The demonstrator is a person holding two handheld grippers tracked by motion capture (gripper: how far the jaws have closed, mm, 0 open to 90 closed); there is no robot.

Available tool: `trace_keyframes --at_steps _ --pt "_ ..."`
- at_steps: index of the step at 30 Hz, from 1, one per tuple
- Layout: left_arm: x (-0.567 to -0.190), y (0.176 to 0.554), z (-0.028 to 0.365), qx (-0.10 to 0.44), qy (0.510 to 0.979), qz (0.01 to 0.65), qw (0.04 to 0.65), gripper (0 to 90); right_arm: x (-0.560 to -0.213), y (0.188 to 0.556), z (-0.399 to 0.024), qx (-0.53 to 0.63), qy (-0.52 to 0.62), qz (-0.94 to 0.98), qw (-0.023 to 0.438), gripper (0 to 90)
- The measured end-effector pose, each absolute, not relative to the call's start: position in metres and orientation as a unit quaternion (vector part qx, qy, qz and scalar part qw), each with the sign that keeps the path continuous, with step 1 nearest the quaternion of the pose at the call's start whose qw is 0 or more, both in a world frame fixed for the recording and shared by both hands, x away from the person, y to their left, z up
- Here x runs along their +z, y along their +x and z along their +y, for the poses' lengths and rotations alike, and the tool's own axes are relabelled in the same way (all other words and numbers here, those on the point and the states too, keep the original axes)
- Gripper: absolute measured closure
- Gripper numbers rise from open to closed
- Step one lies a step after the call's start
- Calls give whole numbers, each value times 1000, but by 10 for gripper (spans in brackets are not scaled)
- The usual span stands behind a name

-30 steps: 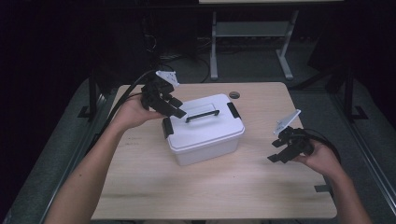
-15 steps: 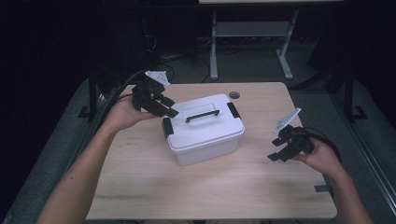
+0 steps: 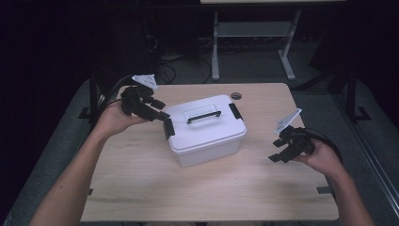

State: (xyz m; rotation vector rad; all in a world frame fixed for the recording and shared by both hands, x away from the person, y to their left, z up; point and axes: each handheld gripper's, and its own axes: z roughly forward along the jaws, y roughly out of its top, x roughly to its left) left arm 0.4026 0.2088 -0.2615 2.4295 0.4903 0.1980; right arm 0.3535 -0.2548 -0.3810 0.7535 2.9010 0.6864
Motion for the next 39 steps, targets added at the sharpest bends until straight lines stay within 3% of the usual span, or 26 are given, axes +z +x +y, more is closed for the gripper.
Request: trace_keyframes --at_steps 39 --pt "-272 397 233 79 923 200 318 457 -383 352 -255 216 250 943 33 338"
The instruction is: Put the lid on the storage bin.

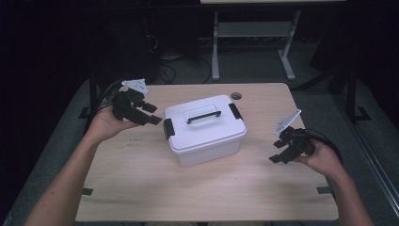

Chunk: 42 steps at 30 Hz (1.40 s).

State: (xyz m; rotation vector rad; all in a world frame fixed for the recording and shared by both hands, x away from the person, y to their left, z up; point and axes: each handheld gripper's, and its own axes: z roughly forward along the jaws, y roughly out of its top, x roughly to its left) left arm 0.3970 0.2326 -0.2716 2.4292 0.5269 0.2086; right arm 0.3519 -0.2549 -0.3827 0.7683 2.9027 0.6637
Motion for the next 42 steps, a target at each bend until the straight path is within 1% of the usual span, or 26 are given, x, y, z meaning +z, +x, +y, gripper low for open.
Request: trace_keyframes --at_steps 15,25,42 --pt "-291 392 255 74 914 229 327 437 -386 353 -253 213 250 944 30 334" --pt "-308 386 262 77 915 237 317 414 -387 352 -254 213 253 943 28 334" --pt "-326 378 276 77 915 246 311 393 -387 353 -254 212 253 943 30 329"
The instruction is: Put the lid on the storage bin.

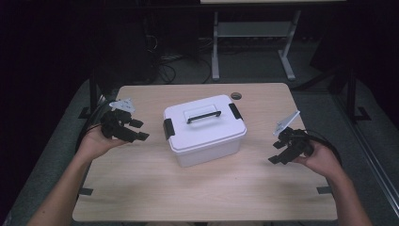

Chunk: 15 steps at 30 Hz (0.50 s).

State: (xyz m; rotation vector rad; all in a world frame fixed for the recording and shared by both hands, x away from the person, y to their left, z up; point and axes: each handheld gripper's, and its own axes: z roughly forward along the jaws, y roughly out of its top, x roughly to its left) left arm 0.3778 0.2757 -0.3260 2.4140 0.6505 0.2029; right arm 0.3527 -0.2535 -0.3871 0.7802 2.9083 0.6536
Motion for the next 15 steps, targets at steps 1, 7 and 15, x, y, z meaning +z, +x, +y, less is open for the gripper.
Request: trace_keyframes --at_steps 1,7,15 --pt "-327 377 276 78 915 246 311 393 -387 353 -254 212 253 943 30 329" --pt "-330 376 278 78 916 247 307 381 -387 352 -253 212 253 943 32 326" --pt "-338 372 287 76 913 256 308 374 -387 352 -255 212 254 943 33 326"
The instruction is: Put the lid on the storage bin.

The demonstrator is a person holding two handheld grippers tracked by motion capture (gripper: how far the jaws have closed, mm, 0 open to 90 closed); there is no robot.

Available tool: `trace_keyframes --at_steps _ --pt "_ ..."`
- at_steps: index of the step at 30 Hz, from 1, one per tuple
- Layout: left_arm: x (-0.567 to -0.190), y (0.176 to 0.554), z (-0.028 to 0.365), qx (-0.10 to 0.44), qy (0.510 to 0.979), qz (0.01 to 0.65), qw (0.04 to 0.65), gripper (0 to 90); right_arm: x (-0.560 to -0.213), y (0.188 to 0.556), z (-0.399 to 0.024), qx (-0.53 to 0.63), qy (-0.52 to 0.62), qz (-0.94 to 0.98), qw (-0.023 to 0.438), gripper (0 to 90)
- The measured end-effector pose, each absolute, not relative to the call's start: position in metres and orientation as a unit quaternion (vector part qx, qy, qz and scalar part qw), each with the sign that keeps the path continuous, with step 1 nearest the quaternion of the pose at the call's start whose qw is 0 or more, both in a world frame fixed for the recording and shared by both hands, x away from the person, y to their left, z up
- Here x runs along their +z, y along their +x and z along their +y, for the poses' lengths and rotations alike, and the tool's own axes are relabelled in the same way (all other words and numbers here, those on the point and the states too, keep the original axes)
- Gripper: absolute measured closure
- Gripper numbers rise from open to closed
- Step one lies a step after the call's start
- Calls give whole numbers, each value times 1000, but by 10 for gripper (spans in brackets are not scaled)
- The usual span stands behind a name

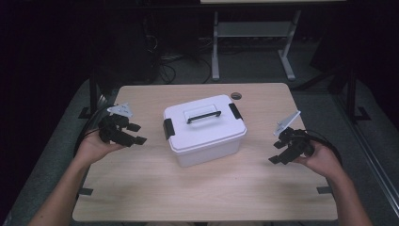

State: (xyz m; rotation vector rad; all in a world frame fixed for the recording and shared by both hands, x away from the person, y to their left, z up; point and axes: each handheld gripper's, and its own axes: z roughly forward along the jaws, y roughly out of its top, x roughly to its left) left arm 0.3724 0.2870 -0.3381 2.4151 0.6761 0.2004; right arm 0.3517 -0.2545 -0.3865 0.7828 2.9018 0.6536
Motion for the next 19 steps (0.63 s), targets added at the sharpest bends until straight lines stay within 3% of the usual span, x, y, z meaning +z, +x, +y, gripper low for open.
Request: trace_keyframes --at_steps 19 --pt "-357 366 294 70 914 261 303 371 -387 350 -255 215 255 942 36 325"
